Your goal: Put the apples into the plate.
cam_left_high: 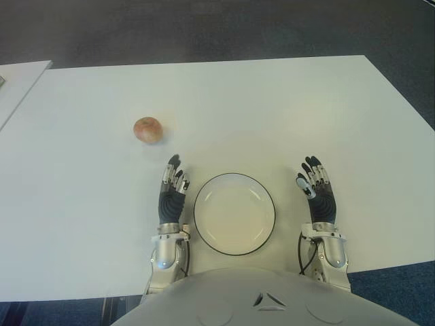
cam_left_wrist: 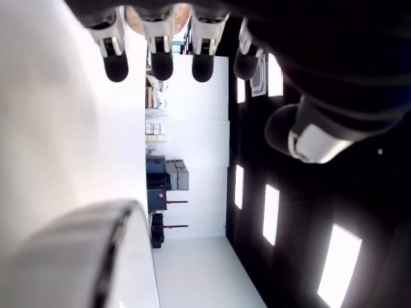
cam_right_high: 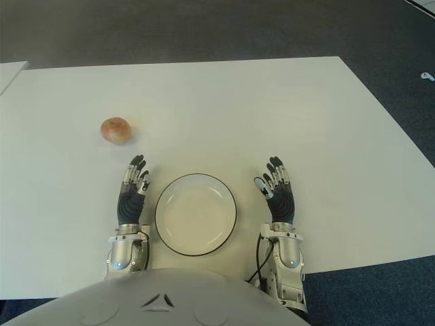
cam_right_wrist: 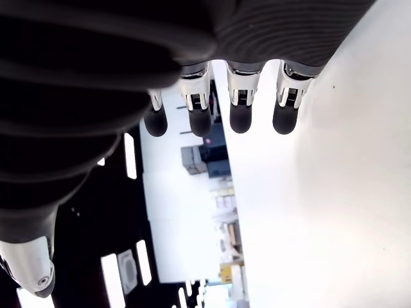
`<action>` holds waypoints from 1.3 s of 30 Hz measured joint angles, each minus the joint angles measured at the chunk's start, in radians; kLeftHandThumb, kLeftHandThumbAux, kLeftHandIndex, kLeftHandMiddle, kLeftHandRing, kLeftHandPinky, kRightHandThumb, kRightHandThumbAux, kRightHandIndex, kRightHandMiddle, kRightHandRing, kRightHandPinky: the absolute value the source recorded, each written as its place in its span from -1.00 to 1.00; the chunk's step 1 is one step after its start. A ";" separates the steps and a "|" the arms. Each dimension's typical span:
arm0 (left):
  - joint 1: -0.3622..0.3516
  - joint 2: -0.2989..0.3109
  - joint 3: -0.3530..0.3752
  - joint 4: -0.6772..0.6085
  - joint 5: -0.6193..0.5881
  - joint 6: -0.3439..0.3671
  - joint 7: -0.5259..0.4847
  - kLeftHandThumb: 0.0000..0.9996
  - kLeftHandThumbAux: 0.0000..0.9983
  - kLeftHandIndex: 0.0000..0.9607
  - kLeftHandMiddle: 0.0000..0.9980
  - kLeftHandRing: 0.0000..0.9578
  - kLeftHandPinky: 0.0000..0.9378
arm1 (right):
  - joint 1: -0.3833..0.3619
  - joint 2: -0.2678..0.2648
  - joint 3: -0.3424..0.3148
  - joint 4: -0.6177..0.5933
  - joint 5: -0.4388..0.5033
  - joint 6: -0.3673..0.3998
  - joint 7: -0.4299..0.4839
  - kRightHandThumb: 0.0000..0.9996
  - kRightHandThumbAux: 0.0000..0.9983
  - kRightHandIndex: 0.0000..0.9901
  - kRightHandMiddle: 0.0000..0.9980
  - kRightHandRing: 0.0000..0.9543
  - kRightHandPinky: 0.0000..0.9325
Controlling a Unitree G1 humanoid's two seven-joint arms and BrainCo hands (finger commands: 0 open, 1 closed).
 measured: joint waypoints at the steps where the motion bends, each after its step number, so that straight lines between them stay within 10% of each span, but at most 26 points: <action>1: 0.004 0.001 -0.003 -0.004 0.001 0.005 0.000 -0.84 -0.09 -0.92 -0.92 -0.95 -0.90 | 0.000 0.000 -0.001 0.000 0.000 0.000 0.001 -0.67 0.21 -0.98 -0.95 -1.00 -1.00; 26: 0.069 0.001 -0.021 -0.128 -0.058 0.138 -0.045 -0.80 -0.01 -0.88 -0.87 -0.92 -0.93 | -0.001 0.012 0.003 0.014 -0.007 0.000 -0.008 -0.69 0.25 -0.98 -0.94 -1.00 -1.00; 39: 0.193 0.089 0.070 -0.699 0.336 0.356 -0.051 -0.69 0.11 -0.93 -0.92 -0.91 -0.87 | -0.030 0.011 -0.011 0.046 0.002 -0.008 -0.006 -0.58 0.25 -0.94 -0.89 -0.99 -0.97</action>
